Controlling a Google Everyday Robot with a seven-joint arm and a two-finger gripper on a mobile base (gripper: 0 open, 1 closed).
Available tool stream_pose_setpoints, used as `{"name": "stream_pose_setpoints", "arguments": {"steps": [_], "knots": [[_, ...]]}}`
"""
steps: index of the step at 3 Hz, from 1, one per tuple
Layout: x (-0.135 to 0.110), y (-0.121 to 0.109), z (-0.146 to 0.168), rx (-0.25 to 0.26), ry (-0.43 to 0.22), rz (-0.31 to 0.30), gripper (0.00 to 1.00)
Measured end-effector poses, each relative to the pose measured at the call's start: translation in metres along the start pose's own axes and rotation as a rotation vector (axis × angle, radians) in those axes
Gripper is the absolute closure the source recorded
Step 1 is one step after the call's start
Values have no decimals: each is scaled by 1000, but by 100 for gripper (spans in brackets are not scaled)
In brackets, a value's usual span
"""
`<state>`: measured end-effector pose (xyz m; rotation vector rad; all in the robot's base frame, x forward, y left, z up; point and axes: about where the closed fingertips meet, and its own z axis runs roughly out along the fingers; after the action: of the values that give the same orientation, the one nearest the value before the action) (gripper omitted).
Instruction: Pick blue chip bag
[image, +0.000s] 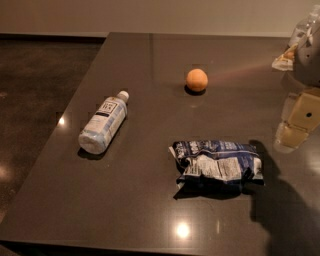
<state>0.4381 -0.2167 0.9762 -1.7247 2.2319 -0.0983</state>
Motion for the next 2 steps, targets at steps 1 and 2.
{"name": "stream_pose_setpoints", "arguments": {"steps": [1,2], "knots": [[0,0,0,0,0,0,0],[-2,1,1,-10,-5,6,0]]}}
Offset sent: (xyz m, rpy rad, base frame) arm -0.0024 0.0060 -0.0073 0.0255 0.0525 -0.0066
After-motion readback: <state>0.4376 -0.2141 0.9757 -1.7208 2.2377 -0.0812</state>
